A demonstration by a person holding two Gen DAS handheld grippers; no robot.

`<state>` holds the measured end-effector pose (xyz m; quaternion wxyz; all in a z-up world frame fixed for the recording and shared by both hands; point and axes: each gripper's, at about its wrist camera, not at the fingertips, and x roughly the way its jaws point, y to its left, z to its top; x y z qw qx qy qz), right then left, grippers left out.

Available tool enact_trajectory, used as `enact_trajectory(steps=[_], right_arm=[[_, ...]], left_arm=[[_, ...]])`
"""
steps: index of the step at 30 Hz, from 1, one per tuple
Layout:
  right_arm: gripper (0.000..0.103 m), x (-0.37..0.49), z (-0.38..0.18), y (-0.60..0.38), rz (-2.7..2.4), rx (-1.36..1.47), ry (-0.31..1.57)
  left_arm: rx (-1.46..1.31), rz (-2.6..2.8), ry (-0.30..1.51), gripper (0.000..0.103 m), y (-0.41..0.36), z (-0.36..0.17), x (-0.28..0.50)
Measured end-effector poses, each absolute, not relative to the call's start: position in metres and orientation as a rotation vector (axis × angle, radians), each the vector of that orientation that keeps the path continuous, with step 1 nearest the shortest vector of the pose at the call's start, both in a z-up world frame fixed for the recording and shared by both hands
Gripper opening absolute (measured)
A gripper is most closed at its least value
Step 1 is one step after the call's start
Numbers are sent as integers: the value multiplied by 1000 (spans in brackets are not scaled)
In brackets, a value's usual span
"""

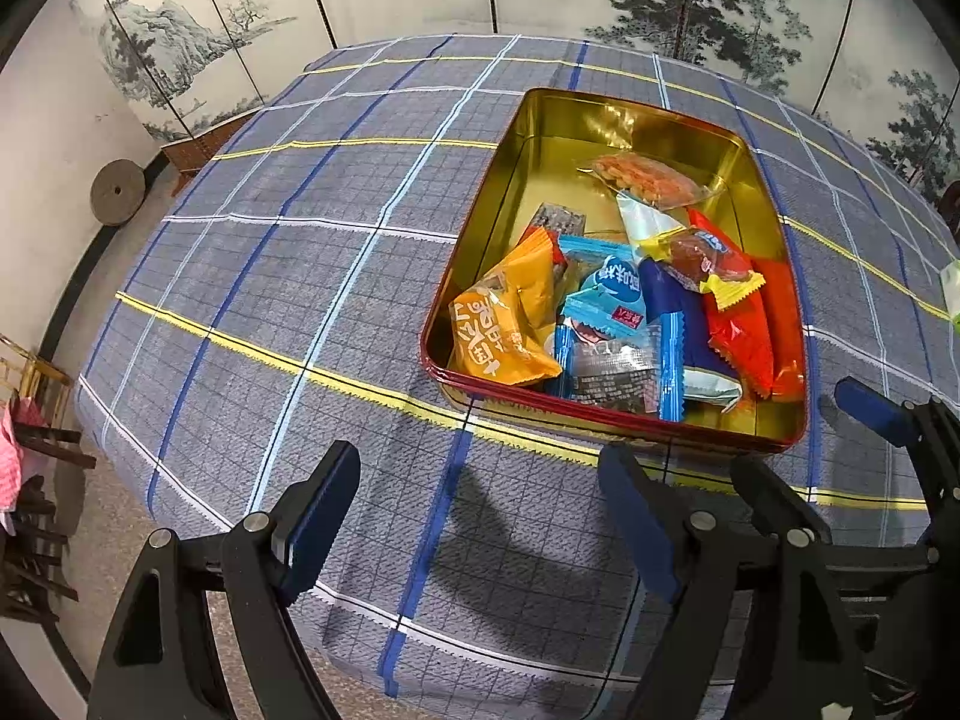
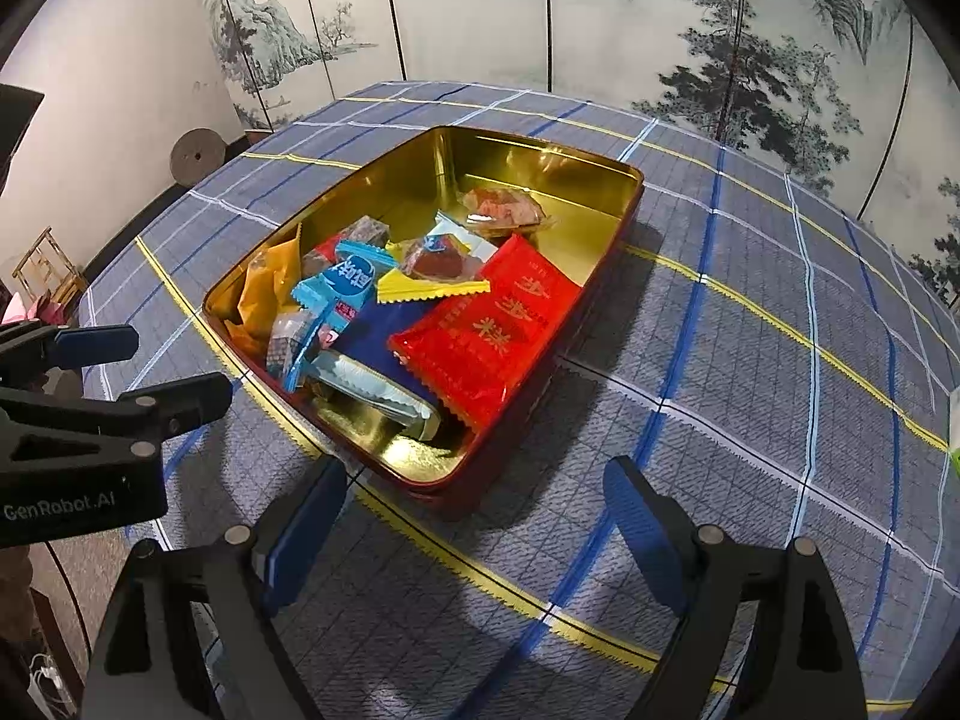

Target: Organize snacks

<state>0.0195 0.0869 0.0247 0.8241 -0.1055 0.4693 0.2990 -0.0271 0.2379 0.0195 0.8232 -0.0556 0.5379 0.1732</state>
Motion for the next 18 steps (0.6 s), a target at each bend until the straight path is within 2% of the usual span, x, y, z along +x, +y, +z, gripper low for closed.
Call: enact_trajectory(steps=[18], right_arm=[[89, 16, 21, 88, 634, -228, 1010]], left_arm=[[-179, 348, 1143, 82, 245, 18, -29]])
